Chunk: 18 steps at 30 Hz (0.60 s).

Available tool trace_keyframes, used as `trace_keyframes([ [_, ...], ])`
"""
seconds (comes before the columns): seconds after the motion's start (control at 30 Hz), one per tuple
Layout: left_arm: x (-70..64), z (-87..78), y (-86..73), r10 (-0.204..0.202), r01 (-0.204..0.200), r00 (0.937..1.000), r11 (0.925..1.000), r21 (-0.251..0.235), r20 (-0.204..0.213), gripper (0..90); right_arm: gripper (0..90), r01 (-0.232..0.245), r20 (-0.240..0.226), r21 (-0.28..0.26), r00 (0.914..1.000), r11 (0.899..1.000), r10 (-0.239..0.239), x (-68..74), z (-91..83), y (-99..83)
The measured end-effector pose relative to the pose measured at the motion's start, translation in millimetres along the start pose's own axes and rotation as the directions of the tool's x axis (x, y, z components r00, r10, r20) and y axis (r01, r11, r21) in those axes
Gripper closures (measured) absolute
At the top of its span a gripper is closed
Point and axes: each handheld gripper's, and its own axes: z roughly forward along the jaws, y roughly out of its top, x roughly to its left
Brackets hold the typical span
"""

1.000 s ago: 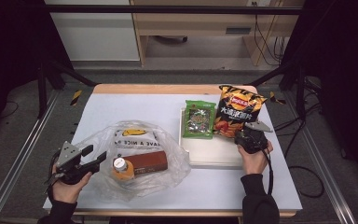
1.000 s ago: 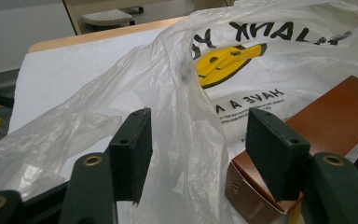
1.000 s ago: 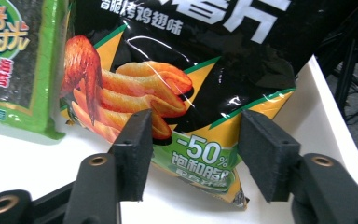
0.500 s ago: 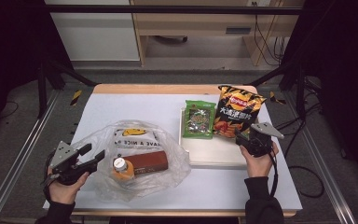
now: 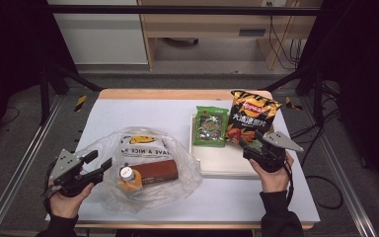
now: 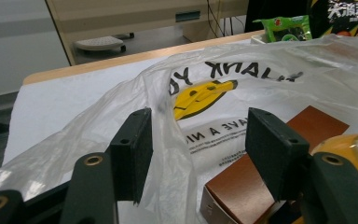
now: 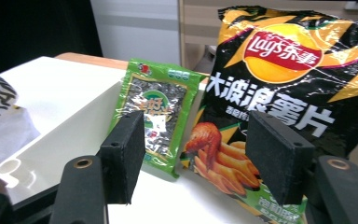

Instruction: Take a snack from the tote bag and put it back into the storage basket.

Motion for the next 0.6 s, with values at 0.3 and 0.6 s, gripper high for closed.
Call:
trace_keyframes([
  [0.3,0.3,-1.9,1.3,0.007,-0.007,1.0000,0.9998,-0.020,0.002,41.3,43.8,0.005,0.035,0.034,0.9994,0.999,-0.006,-5.8,9.5,-6.6],
  [0.6,-3.1,-10.5,8.1,0.026,-0.026,0.9997,0.9984,-0.051,-0.006,40.2,42.0,0.042,-0.117,-0.021,0.9922,0.999,-0.044,27.7,3.0,11.0],
])
